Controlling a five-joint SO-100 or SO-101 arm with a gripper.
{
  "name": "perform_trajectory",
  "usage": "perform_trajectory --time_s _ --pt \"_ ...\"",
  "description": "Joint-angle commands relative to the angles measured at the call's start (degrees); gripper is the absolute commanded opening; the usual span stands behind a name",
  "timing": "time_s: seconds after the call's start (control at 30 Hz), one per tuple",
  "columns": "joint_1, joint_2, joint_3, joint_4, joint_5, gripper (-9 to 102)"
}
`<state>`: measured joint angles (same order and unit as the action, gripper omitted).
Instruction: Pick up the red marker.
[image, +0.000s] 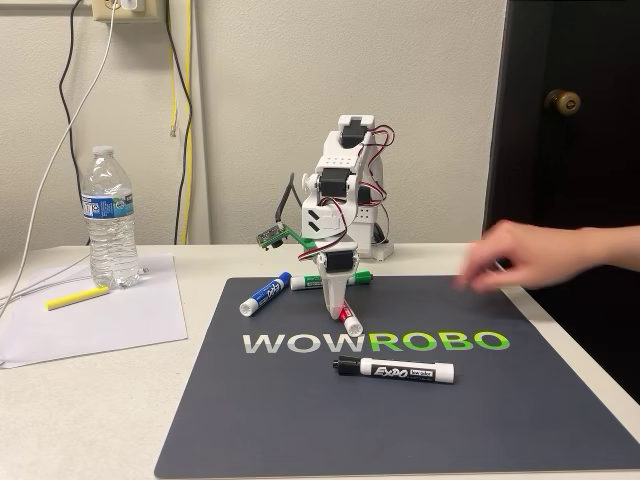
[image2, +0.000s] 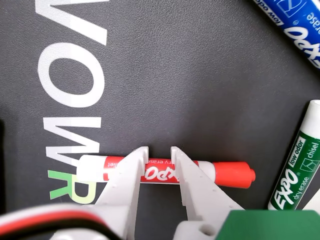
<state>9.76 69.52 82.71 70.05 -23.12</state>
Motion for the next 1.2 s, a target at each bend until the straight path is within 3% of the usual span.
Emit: perform_trajectory --time_s 0.0,1.17 --pt "0.4 3.8 -1.0 -0.5 0.7 10" --pt "1.2 5.3 -2.6 0.4 1.2 10"
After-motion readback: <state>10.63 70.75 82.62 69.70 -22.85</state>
